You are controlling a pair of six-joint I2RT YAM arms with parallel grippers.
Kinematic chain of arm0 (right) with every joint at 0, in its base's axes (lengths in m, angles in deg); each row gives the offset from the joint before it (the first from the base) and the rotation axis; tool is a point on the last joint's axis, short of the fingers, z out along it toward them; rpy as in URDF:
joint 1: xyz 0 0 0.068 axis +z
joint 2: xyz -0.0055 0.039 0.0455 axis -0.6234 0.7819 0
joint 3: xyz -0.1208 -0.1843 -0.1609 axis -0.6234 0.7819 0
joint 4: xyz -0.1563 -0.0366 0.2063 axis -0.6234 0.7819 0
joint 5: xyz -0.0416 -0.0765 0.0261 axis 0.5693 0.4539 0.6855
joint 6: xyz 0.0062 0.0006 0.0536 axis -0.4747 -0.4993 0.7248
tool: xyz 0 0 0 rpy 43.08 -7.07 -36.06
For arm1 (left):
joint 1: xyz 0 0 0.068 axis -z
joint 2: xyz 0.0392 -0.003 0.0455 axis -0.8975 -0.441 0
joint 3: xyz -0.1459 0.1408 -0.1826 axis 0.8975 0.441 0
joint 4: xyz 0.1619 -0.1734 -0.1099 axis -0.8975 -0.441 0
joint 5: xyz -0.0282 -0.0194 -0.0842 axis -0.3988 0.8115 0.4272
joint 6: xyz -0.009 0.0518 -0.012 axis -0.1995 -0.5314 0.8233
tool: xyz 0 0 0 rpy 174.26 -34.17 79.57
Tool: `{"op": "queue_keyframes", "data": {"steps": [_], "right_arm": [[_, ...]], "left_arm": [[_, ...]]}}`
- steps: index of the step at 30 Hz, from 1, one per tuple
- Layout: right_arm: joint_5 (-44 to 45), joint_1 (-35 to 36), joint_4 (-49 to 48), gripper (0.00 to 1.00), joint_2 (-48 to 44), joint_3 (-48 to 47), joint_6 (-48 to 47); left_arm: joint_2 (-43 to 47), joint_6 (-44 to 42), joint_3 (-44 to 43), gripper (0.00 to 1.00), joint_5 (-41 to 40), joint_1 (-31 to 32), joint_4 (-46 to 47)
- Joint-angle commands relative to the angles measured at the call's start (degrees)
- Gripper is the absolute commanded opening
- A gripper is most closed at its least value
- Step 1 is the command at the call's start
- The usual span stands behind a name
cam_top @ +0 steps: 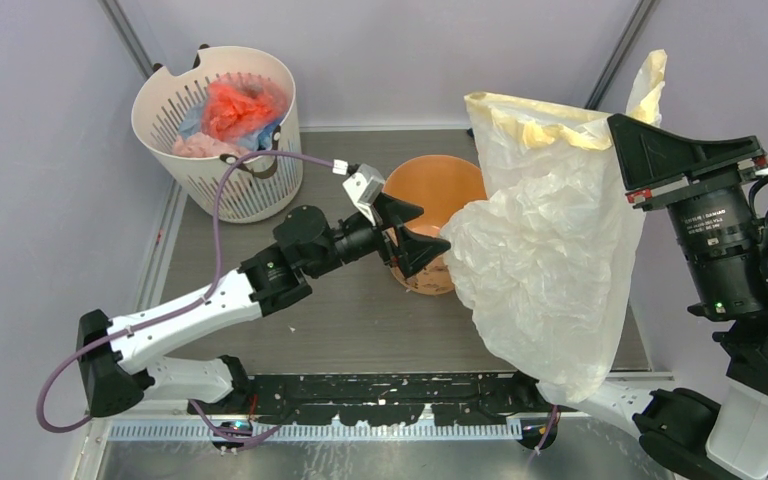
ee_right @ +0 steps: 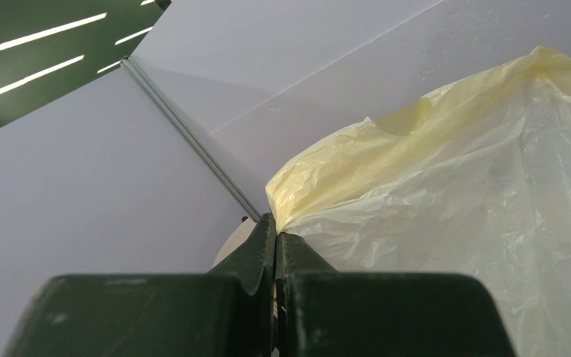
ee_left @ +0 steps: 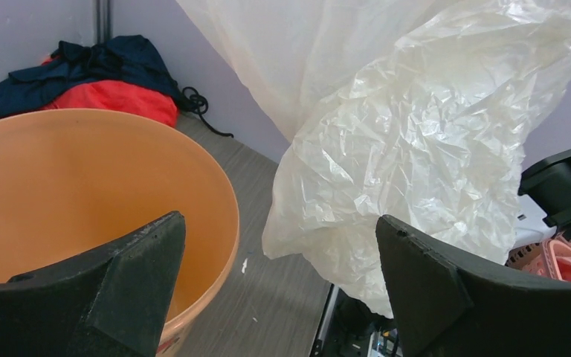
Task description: Put the trash bags into the trash bin
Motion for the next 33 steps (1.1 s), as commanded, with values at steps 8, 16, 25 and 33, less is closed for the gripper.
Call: {"op": "queue_keyframes", "data": {"steps": [8, 16, 25, 33], "right_arm": [[-2.85, 0.26, -0.20, 0.01, -0.63, 1.85, 2.28], [-4.39, 0.24, 1.03, 0.01, -1.02, 0.14, 3.15], [-4.33, 0.30, 1.23, 0.01, -1.36, 0.03, 3.45], [-1.43, 0.28, 1.07, 0.01, -1.66, 0.25, 2.29]], "left_arm": [[-2.86, -0.26, -4.27, 1.00, 9.45, -1.09, 5.70], [-7.06, 3.07, -4.56, 1.00, 20.01, -1.69, 14.61], [-11.88, 7.65, -7.57, 0.52, 25.67, -1.67, 16.81], [-9.13, 9.71, -6.29, 0.16, 26.59, -1.66, 14.54]]}}
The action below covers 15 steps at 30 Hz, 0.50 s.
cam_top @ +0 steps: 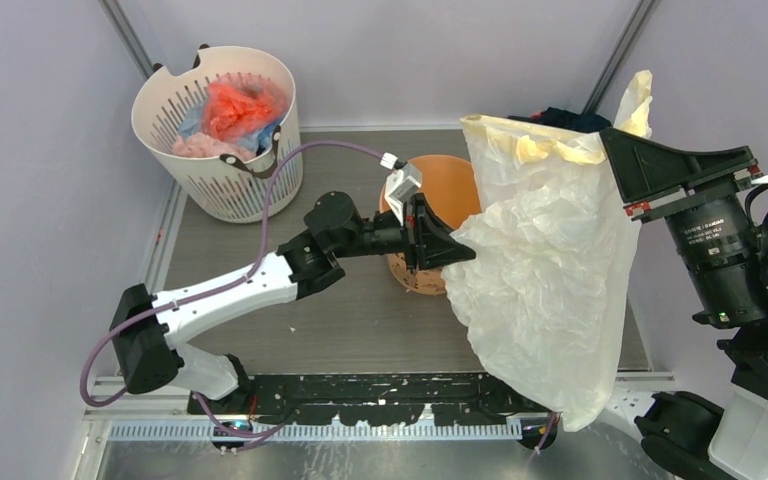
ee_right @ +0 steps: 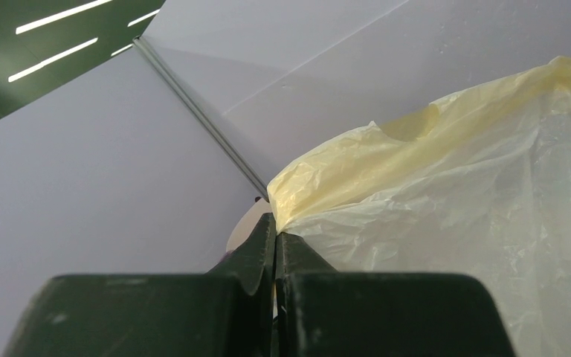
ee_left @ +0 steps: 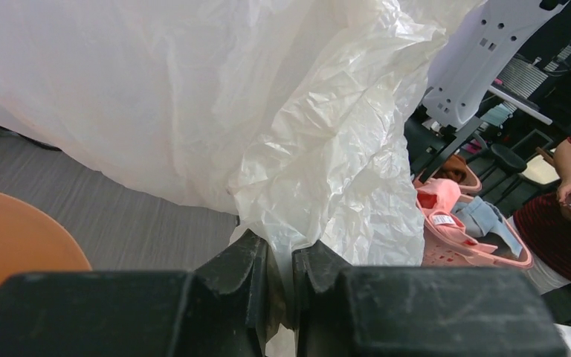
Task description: Put the trash bags into the trash bin
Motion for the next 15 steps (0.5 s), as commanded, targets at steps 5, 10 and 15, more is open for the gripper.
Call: {"op": "queue_keyframes", "data": {"steps": [5, 10, 15], "right_arm": [[6.39, 0.26, -3.43, 0.01, -1.13, 0.91, -2.64], [8.82, 0.27, -7.49, 0.01, -1.58, 4.51, -2.90], [8.66, 0.29, -11.77, 0.01, -0.76, 8.42, -1.34]], "left_arm": [[10.91, 0.95, 6.01, 0.16, -1.76, -0.25, 0.04], [18.46, 0.72, 9.56, 0.15, -3.95, -0.10, -4.44], [23.02, 1.01, 11.42, 0.15, -5.24, 0.75, -7.51]]}}
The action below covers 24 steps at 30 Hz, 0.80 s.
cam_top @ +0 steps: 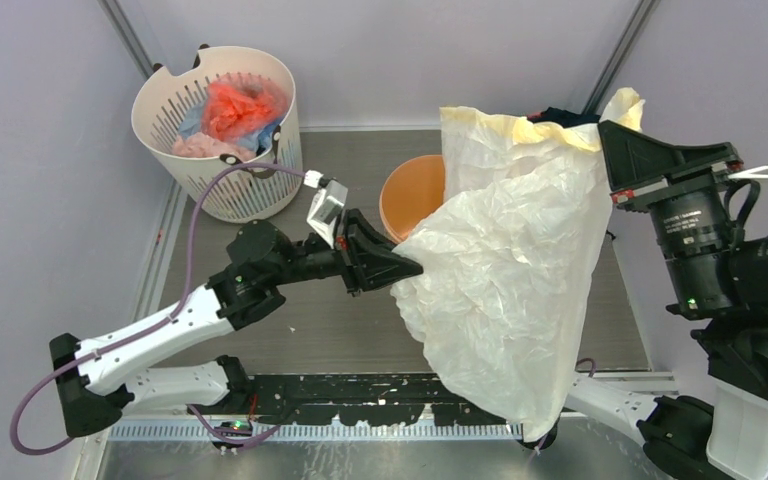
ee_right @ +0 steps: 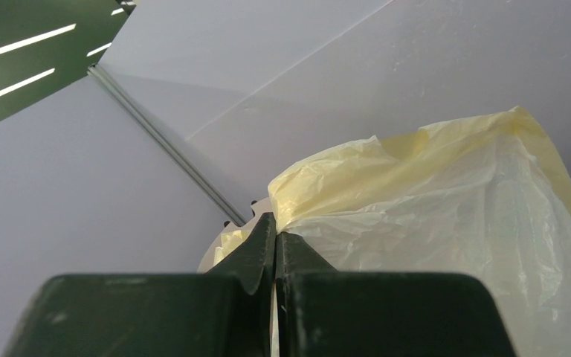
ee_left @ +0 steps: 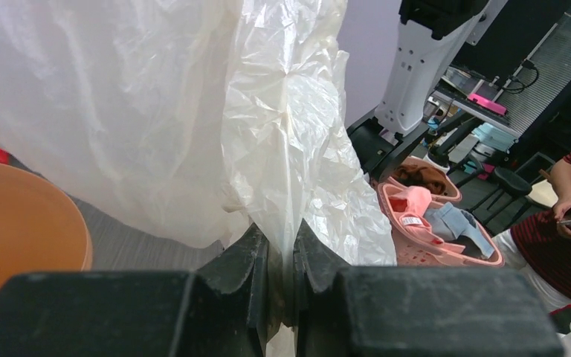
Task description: Put the trash bags into the trash bin
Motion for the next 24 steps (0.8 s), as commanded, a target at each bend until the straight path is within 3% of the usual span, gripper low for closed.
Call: {"op": "queue_keyframes", "data": {"steps": [1, 24], "right_arm": [[1.20, 0.26, -6.81, 0.01, 1.60, 2.35, 0.69], [4.14, 0.22, -16.19, 0.01, 2.36, 4.56, -2.53]], "left_arm": [[3.69, 0.13, 1.10, 0.15, -2.06, 0.87, -2.90], [13.33, 0.34, 5.88, 0.14, -10.29, 10.45, -12.19]]}}
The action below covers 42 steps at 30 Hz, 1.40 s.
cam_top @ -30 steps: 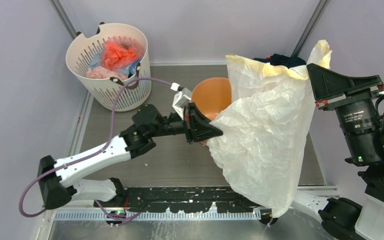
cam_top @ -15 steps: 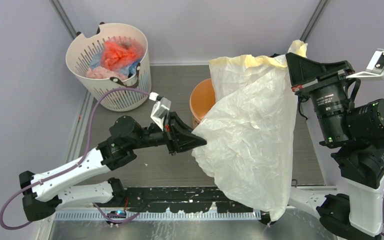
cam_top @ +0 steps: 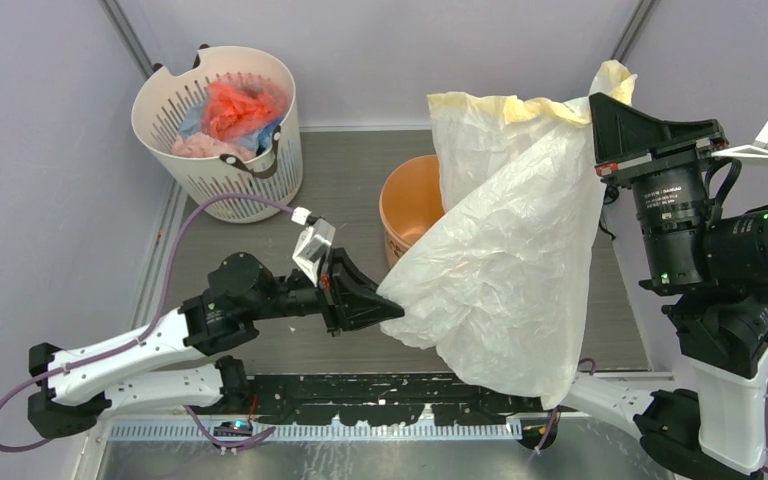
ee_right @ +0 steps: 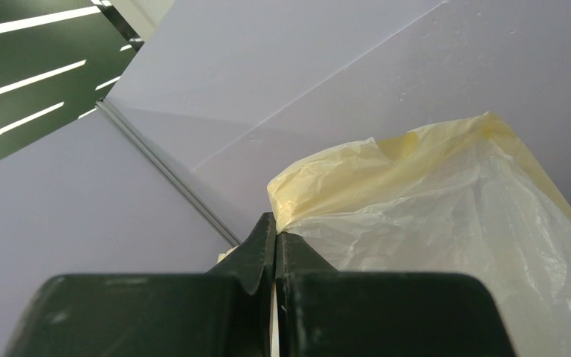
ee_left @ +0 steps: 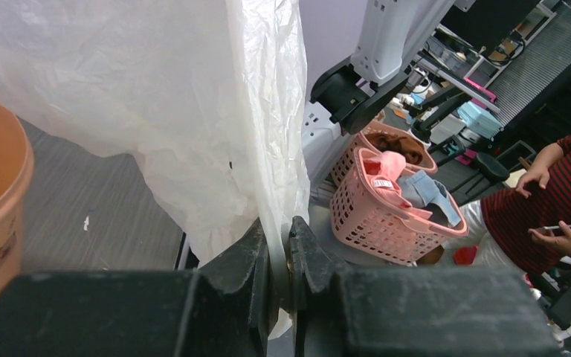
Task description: Put the trash bags into the trash bin
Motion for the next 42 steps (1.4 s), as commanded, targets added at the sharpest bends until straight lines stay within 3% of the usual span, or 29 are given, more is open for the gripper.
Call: {"op": "queue_keyframes", "data": {"steps": [1, 18, 24, 32, 38, 42], "right_arm": [[1.46, 0.21, -6.05, 0.01, -0.75, 1.52, -1.26], [-3.89, 0.20, -9.04, 0.01, -0.66, 0.15, -3.09], [-4.77, 0.15, -7.67, 0.01, -1.33, -2.14, -3.48], [-6.75, 0.23, -4.38, 0.01, -2.37, -4.28, -1.13], [-9.15, 0.23, -0.24, 0.01, -2.53, -4.90, 2.57], [-11.06, 0.18, 5.91, 0.01, -1.25, -10.21, 4.23]], "left_arm": [[1.08, 0.35, 0.01, 0.14, -2.33, 2.04, -1.06], [-0.36, 4.51, 5.56, 0.19, -5.20, 7.96, -2.25], [-1.02, 3.91, 5.28, 0.27, -5.31, 7.93, -6.54], [1.03, 3.48, 2.10, 0.30, -8.36, 7.94, -12.24], [8.75, 2.34, 1.18, 0.42, -11.67, 8.00, -15.34], [7.58, -2.07, -7.15, 0.51, -13.09, 7.97, -19.43]]}}
